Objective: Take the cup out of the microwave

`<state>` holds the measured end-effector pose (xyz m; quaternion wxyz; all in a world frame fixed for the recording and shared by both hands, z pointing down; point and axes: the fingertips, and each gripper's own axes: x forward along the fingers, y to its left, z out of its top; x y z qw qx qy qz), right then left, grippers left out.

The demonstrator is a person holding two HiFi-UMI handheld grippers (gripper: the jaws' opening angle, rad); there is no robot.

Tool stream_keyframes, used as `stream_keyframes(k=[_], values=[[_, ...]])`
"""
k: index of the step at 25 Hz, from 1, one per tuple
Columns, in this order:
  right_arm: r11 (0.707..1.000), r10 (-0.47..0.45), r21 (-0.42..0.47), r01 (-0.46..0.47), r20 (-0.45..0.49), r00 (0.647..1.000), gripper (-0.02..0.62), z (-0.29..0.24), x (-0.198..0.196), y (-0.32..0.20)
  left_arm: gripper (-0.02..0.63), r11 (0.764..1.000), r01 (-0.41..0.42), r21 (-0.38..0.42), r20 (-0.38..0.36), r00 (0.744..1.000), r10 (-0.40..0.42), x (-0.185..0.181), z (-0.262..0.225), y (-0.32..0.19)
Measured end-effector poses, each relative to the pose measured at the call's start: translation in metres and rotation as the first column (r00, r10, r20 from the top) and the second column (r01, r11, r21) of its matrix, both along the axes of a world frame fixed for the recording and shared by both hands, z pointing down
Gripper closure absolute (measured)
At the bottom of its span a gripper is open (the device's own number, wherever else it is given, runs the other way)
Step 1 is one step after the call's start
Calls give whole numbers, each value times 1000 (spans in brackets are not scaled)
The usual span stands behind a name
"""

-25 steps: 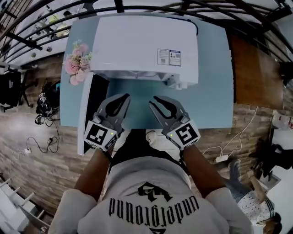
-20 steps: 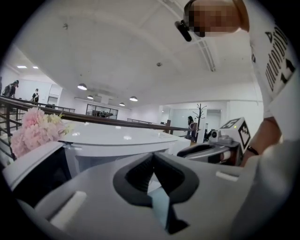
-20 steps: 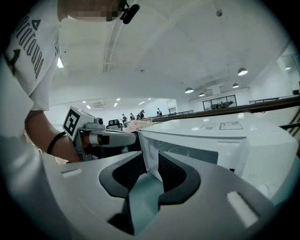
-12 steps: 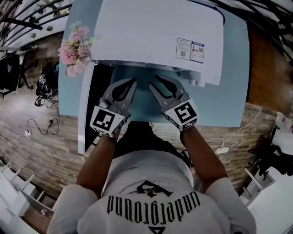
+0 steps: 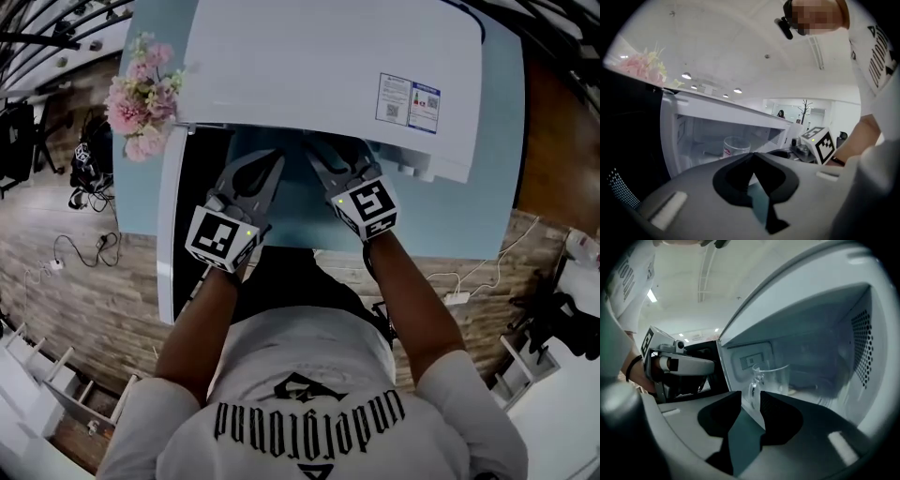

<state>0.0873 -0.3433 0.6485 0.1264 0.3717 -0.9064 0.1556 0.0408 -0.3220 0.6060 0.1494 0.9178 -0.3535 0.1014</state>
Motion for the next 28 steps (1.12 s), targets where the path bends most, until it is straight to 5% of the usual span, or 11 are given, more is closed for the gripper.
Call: stream_keyframes(k=[12, 15, 28], values=[[997, -82, 10, 82, -9, 997, 492, 18, -31, -20, 555, 1000, 14, -12, -17, 1000, -14, -9, 6, -5], [996, -82, 23, 82, -5, 997, 563, 19, -33, -25, 555, 999, 23, -26, -26, 999, -24, -11, 8, -4], [993, -95, 80, 93, 25, 995, 584, -2, -34, -13, 555, 1000, 21, -21, -31, 999, -21, -8, 2, 11]])
